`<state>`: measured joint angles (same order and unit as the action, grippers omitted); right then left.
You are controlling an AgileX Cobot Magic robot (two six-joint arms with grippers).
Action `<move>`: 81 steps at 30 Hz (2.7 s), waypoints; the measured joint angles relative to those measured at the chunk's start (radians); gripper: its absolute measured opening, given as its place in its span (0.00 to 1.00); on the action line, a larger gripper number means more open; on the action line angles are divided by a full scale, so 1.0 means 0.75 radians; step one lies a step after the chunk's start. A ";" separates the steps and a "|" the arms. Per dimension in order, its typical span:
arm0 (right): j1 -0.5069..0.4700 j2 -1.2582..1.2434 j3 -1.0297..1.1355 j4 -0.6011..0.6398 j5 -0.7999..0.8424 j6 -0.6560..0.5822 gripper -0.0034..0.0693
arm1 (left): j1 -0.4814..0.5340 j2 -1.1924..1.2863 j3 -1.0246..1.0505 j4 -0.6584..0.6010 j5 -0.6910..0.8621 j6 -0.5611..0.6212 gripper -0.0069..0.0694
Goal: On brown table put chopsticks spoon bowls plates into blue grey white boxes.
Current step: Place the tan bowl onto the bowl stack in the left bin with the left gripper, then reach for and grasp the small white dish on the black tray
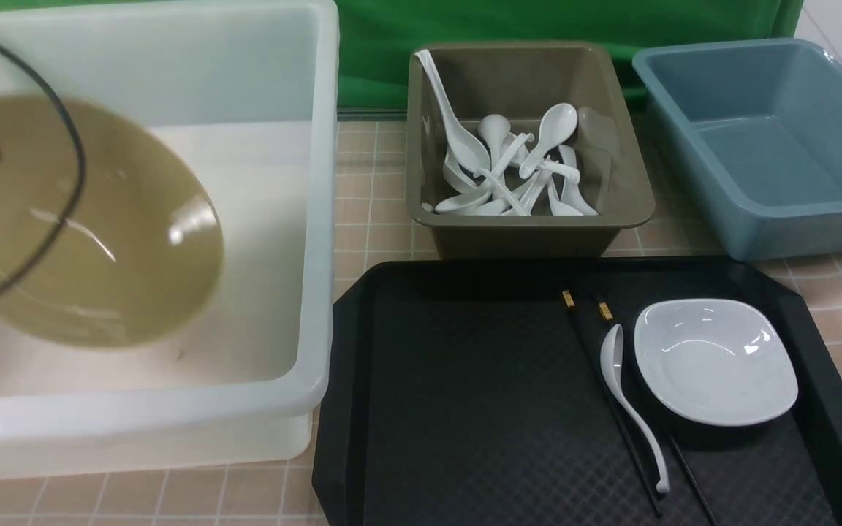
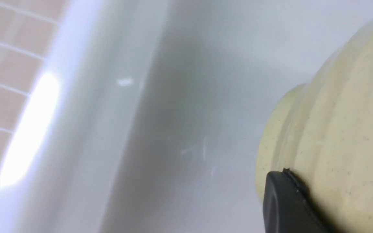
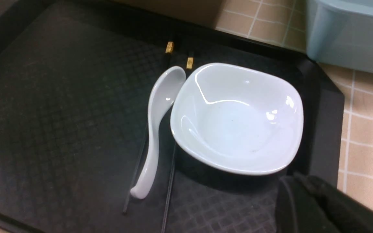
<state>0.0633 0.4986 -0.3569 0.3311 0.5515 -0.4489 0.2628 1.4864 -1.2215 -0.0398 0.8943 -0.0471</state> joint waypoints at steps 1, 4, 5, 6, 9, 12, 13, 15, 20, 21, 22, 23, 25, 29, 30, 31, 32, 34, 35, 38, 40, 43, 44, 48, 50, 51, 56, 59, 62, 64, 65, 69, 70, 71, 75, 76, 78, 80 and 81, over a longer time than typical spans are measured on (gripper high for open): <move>0.000 0.000 0.000 0.000 0.000 0.000 0.11 | 0.000 0.009 0.019 -0.008 -0.011 0.002 0.16; 0.000 0.000 0.000 0.001 0.000 0.000 0.11 | 0.000 0.069 0.072 0.000 -0.062 0.004 0.20; 0.000 0.000 0.000 0.001 0.001 0.000 0.11 | 0.000 0.088 0.072 0.015 -0.078 -0.003 0.22; 0.003 0.000 0.000 0.001 0.003 0.000 0.11 | 0.000 0.102 0.072 0.035 -0.088 -0.011 0.24; 0.020 0.000 0.000 0.001 0.009 0.000 0.11 | 0.000 0.135 0.072 0.106 -0.099 -0.081 0.37; 0.028 0.000 0.000 0.002 0.010 0.000 0.11 | 0.000 0.134 0.065 0.193 -0.089 -0.176 0.54; 0.030 0.000 0.000 0.002 0.010 0.000 0.11 | 0.000 0.124 0.057 0.237 -0.077 -0.225 0.61; 0.030 0.000 0.000 0.002 0.010 0.000 0.11 | 0.000 0.095 0.034 0.268 -0.061 -0.271 0.69; 0.031 0.000 0.000 0.002 0.008 0.000 0.11 | -0.010 -0.005 0.017 0.163 -0.078 -0.245 0.78; 0.032 0.000 0.000 0.002 -0.001 0.000 0.11 | -0.033 -0.018 0.017 0.091 -0.095 -0.151 0.78; 0.034 0.000 0.000 0.002 -0.007 0.000 0.11 | -0.045 -0.018 0.023 0.053 -0.114 -0.109 0.77; 0.034 0.000 0.000 0.002 -0.006 0.000 0.11 | -0.059 -0.015 0.027 0.028 -0.125 -0.081 0.76; 0.034 0.000 0.000 0.002 -0.011 0.000 0.11 | -0.103 0.027 0.058 -0.067 -0.178 0.063 0.70; 0.034 0.000 0.000 0.002 -0.012 0.000 0.11 | -0.121 0.180 0.094 -0.074 -0.198 0.140 0.54; 0.034 0.000 0.000 0.002 -0.012 0.000 0.12 | -0.117 0.220 0.095 -0.049 -0.195 0.140 0.50; 0.034 0.000 0.000 0.002 -0.012 0.000 0.12 | -0.110 0.256 0.096 -0.021 -0.191 0.130 0.46; 0.034 0.000 0.000 0.002 -0.012 0.000 0.12 | -0.104 0.287 0.096 0.003 -0.188 0.114 0.42; 0.034 0.000 0.000 0.002 -0.012 0.000 0.12 | -0.093 0.326 0.096 0.063 -0.183 0.063 0.35; 0.034 0.000 0.000 0.002 -0.012 0.000 0.12 | -0.090 0.332 0.096 0.086 -0.183 0.045 0.34; 0.034 0.000 0.000 0.002 -0.012 0.000 0.12 | -0.068 0.363 0.096 0.210 -0.199 -0.101 0.28; 0.034 0.000 0.000 0.002 -0.012 0.000 0.13 | -0.064 0.360 0.096 0.285 -0.212 -0.189 0.27; 0.034 0.000 0.000 0.002 -0.012 0.000 0.13 | -0.062 0.338 0.096 0.340 -0.214 -0.271 0.26; 0.034 0.000 0.000 0.002 -0.012 0.000 0.13 | -0.062 0.307 0.096 0.346 -0.214 -0.315 0.26; 0.034 0.007 0.013 0.002 -0.012 0.064 0.14 | -0.118 0.108 0.106 0.279 -0.245 -0.310 0.26; 0.035 0.054 0.020 0.002 0.010 0.151 0.17 | -0.209 -0.081 0.131 0.199 -0.309 -0.246 0.26; 0.035 0.084 0.017 0.008 0.029 0.180 0.19 | -0.264 -0.178 0.151 0.155 -0.357 -0.207 0.26; 0.035 0.328 -0.071 0.042 0.080 0.214 0.36 | -0.515 -0.595 0.306 0.013 -0.565 -0.037 0.26; 0.032 0.524 -0.200 0.041 0.057 0.214 0.51 | -0.644 -0.884 0.458 0.006 -0.616 0.047 0.21; -0.004 0.737 -0.345 0.035 0.007 0.213 0.63 | -0.690 -1.193 0.629 0.033 -0.599 0.070 0.11; -0.032 0.853 -0.420 0.033 -0.010 0.213 0.67 | -0.694 -1.366 0.751 0.088 -0.573 0.063 0.09; -0.051 0.927 -0.465 0.033 -0.014 0.213 0.68 | -0.694 -1.458 0.811 0.125 -0.544 0.048 0.09; -0.081 1.117 -0.560 0.034 -0.022 0.214 0.69 | -0.694 -1.736 1.008 0.260 -0.358 -0.091 0.09; -0.081 1.160 -0.577 0.034 -0.023 0.215 0.69 | -0.694 -1.780 1.046 0.278 -0.304 -0.122 0.09; -0.081 1.169 -0.580 0.034 -0.023 0.215 0.69 | -0.694 -1.788 1.052 0.282 -0.284 -0.133 0.09; -0.081 1.328 -0.612 0.041 -0.085 0.218 0.69 | -0.696 -1.876 1.095 0.287 -0.246 -0.175 0.09; -0.081 1.352 -0.612 0.042 -0.101 0.219 0.69 | -0.696 -1.877 1.095 0.287 -0.258 -0.177 0.09; -0.081 1.410 -0.613 0.070 -0.121 0.220 0.69 | -0.696 -1.877 1.105 0.289 -0.289 -0.177 0.09; -0.081 1.452 -0.613 0.103 -0.124 0.220 0.69 | -0.696 -1.877 1.126 0.295 -0.313 -0.177 0.09; -0.081 1.466 -0.613 0.114 -0.126 0.220 0.69 | -0.696 -1.877 1.138 0.297 -0.323 -0.177 0.09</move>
<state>0.0023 1.5977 -0.8170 0.4164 0.4568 -0.2842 -0.2592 0.0786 -0.3680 0.1831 0.6522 -0.1799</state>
